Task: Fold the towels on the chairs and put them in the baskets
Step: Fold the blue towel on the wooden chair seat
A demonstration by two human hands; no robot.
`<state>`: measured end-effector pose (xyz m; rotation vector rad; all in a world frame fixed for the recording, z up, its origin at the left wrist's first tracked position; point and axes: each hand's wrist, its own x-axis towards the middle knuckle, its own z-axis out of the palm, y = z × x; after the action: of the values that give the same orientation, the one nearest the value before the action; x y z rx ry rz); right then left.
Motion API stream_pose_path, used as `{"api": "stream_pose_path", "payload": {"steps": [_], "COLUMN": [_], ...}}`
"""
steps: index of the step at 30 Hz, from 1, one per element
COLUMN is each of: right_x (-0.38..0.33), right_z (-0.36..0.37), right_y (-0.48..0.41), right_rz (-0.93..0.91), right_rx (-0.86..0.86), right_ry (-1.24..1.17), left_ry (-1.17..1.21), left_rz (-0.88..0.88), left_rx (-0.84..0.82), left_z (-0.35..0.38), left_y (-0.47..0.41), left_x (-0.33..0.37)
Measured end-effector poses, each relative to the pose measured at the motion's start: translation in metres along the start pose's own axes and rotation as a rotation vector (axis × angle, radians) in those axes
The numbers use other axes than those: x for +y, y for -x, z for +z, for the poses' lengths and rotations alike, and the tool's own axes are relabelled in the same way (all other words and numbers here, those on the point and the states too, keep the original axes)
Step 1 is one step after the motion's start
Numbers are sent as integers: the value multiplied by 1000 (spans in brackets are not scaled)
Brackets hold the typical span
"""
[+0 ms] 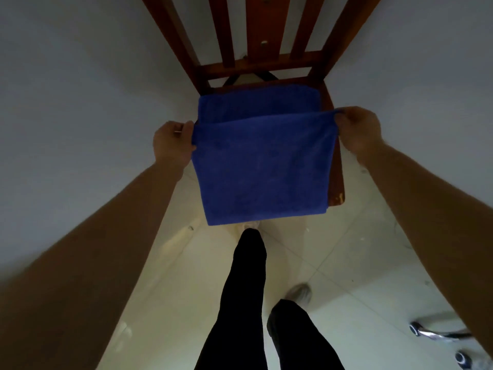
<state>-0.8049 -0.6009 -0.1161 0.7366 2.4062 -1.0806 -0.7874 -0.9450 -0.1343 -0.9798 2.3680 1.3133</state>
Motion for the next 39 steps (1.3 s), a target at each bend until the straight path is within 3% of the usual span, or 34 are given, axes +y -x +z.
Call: {"api": "stream_pose_path", "payload": {"steps": [7,20,24,28,33,39], "right_x": [1,16,29,55,110,162], "right_z": [35,74,75,69,71,76], "right_y": [-84,-149,-130,-79,-6,54], "right_rz": [31,-46,-85,-61,73,128], "right_rx": [87,197,158,104,37,-53], "right_ry": [103,164,131,147,174,190], "left_ry": [-98,-73,125,-109,-326,-224], "left_rz": [-3,3,4,46,-197,-331], "left_rx": [25,160,131,185,38,74], "left_z": [37,74,72,66,70,72], "left_y": [-89,-150,-123,-59,31,84], "left_x": [-1,-9,-19,-50,-106,-149]}}
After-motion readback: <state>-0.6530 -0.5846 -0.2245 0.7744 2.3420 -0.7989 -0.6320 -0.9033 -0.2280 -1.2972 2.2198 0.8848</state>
